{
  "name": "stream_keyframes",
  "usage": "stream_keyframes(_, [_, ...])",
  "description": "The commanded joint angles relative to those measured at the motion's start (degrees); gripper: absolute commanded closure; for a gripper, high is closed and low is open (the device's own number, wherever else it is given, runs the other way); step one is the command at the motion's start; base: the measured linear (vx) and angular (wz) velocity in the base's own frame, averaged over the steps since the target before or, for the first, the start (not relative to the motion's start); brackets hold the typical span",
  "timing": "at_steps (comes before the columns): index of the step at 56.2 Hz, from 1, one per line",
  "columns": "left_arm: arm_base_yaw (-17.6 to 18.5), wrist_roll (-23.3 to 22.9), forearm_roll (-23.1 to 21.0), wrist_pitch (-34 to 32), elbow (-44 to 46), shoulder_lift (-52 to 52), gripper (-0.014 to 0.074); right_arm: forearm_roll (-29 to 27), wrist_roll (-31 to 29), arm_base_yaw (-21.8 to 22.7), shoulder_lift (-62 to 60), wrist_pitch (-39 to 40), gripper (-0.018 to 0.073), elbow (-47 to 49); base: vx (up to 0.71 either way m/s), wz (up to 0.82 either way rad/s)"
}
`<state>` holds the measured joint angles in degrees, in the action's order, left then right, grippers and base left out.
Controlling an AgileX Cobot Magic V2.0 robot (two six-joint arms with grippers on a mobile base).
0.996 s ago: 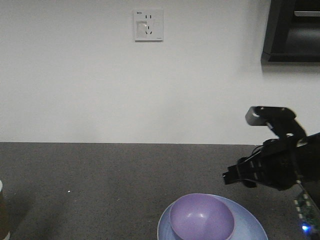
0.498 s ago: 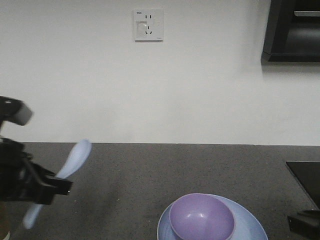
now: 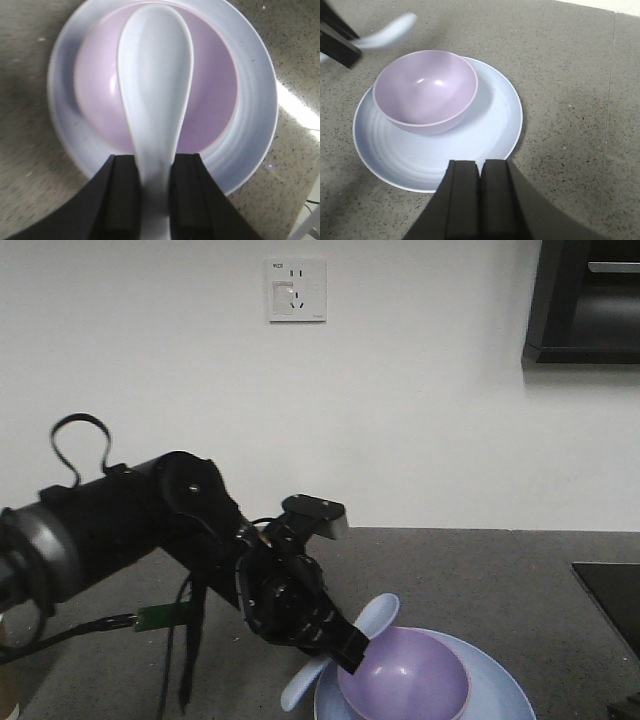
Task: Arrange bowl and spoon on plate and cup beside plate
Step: 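Lower the white spoon into the bowl and open the left gripper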
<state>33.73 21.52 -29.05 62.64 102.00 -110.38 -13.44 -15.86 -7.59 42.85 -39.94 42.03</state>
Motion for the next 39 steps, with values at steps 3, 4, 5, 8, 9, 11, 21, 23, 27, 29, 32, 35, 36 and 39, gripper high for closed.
stream_keyframes(3, [1.55,-3.22,-1.73,1.40,7.69,-1.87,0.0596,0.33,-0.13,0.00,-0.23,3.99,0.0568,1.58,0.00,0.00])
stream_keyframes(4, [1.66,-3.37,-1.73,1.63,8.20,-2.30,0.0595,0.43,-0.13,0.00,-0.23,3.99,0.0568,1.58,0.00,0.00])
stream_keyframes(5, [1.89,-3.74,-1.73,1.78,8.88,-2.88,0.0594,0.52,-0.13,0.00,-0.23,3.99,0.0568,1.58,0.00,0.00])
stream_keyframes(8, [2.04,-4.24,-1.51,1.78,10.05,-3.91,0.0591,0.92,-0.13,0.00,-0.23,3.99,0.0568,1.58,0.00,0.00])
stream_keyframes(9, [2.11,-4.24,-1.46,1.72,10.43,-4.14,0.0591,0.92,-0.13,0.00,-0.23,3.99,0.0568,1.58,0.00,0.00])
stream_keyframes(11, [2.26,-4.17,-1.53,1.36,10.58,-4.59,0.0584,1.05,-0.13,0.00,-0.23,3.99,0.0568,1.58,0.00,0.00])
stream_keyframes(21, [2.25,-2.40,-1.40,1.08,10.53,-4.71,0.0456,1.12,-0.13,0.00,-0.23,3.99,0.0568,1.58,0.00,0.00])
stream_keyframes(23, [2.32,-2.06,-1.45,1.08,10.53,-4.71,0.0420,1.12,-0.13,0.00,-0.23,4.04,0.0568,1.58,0.00,0.00])
stream_keyframes(27, [2.63,-2.06,-1.40,0.95,10.53,-4.71,0.0346,1.12,-0.13,0.00,-0.23,4.04,0.0568,1.58,0.00,0.00])
stream_keyframes(29, [2.63,-2.06,-1.40,0.64,10.53,-4.71,0.0303,1.12,-0.13,0.00,-0.23,4.04,0.0568,1.58,0.00,0.00])
stream_keyframes(32, [2.63,-2.06,-1.54,0.07,10.53,-4.71,0.0243,1.12,-0.06,0.00,-0.23,4.04,0.0568,1.58,0.00,0.00])
stream_keyframes(35, [2.63,-2.06,-1.47,-0.37,10.53,-4.71,0.0185,1.12,0.09,0.00,-0.23,4.04,0.0568,1.58,0.00,0.00])
stream_keyframes(36, [2.63,-2.06,-1.47,-0.38,10.53,-4.71,0.0161,1.12,0.09,0.00,-0.23,4.04,0.0568,1.58,0.00,0.00])
stream_keyframes(39, [2.63,-2.06,-1.30,-0.43,10.53,-4.58,0.0111,1.12,0.08,0.00,-0.23,3.98,0.0568,1.58,0.00,0.00])
